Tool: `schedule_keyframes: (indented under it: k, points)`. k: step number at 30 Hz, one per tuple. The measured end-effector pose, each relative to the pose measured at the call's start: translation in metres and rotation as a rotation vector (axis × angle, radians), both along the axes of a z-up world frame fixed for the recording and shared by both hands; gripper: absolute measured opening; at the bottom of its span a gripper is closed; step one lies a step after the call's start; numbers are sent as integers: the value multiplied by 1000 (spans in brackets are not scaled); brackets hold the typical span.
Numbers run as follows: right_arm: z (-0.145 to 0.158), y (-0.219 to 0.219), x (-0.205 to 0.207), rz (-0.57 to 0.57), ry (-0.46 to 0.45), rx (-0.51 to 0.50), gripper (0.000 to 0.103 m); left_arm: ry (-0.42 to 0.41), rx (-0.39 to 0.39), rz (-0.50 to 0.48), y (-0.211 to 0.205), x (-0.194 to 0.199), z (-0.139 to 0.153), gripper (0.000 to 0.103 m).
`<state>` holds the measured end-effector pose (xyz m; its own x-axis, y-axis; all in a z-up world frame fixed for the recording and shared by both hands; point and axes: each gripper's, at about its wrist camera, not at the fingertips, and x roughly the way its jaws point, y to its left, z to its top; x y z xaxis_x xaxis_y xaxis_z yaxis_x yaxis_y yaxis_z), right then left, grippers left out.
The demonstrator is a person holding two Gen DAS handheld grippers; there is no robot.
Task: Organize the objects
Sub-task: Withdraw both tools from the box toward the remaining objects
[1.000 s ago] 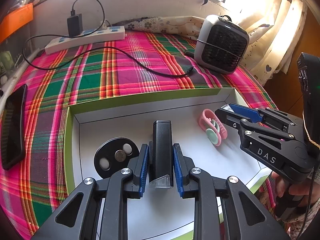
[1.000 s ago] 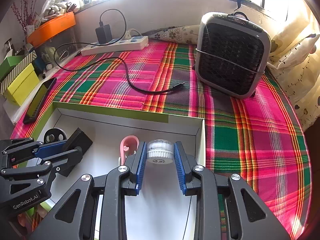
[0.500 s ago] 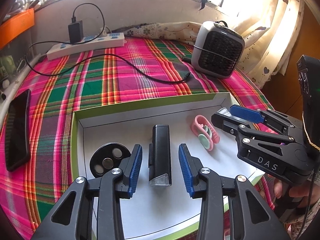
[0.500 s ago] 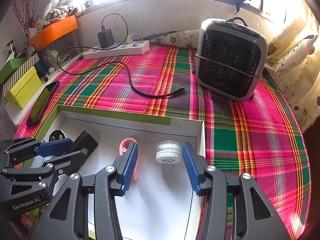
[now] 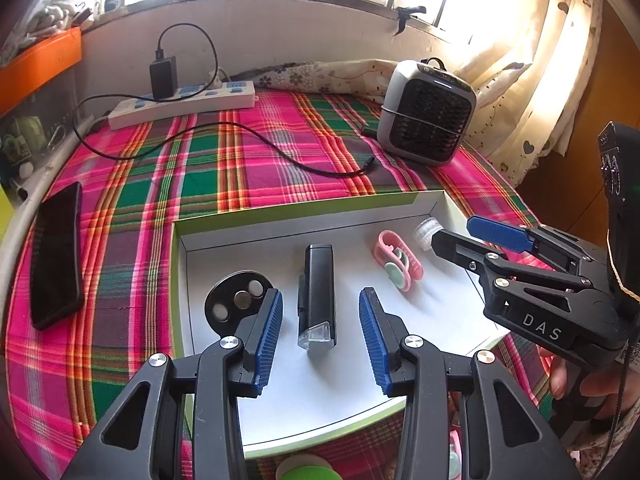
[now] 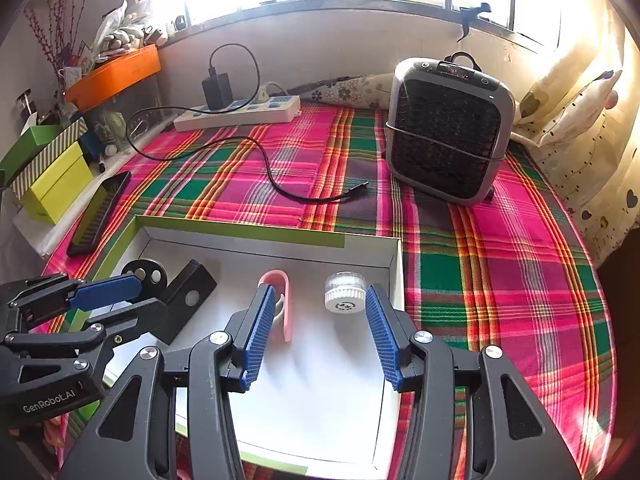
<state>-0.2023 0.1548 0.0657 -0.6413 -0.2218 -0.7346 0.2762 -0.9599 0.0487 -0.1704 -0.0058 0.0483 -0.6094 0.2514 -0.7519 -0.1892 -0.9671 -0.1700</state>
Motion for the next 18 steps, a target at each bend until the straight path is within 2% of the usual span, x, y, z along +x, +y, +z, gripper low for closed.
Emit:
schedule_keyframes:
  k: [13, 18]
  points:
    - [12, 5, 30, -9, 27, -34, 48, 73, -37, 20, -6, 37, 17, 38]
    - [17, 9, 44, -17, 38, -48, 48, 98, -29, 26, -12, 53, 21, 38]
